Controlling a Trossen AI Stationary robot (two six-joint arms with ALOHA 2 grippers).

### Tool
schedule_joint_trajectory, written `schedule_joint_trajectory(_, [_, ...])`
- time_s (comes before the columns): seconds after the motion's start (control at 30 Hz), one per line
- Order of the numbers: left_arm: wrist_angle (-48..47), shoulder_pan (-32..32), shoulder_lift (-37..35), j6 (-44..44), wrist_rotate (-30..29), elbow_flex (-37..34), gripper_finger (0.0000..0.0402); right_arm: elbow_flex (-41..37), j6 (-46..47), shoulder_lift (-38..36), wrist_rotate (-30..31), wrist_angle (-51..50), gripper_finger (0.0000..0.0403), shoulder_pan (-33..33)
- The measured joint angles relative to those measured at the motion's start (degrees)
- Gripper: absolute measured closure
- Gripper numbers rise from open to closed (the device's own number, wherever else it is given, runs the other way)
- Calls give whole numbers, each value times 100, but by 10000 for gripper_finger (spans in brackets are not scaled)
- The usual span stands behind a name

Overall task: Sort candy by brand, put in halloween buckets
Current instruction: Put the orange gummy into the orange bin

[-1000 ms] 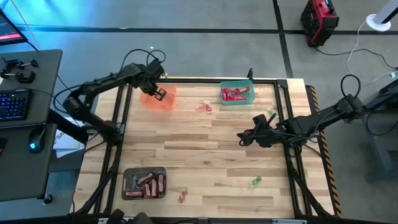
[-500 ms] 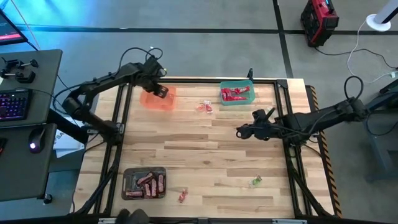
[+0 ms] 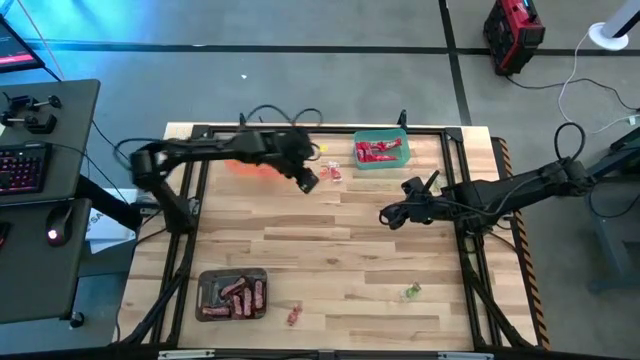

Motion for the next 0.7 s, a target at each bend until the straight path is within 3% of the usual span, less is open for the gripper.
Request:
schedule_joint_trajectory(0.3, [-883, 222, 1771, 931, -501, 1803, 240, 0, 57, -2, -117, 0, 128, 0])
schedule_joint_trajectory(0.7, [-929, 575, 2452, 1201, -229, 1963, 216, 0, 468, -2, 81, 0, 128, 0])
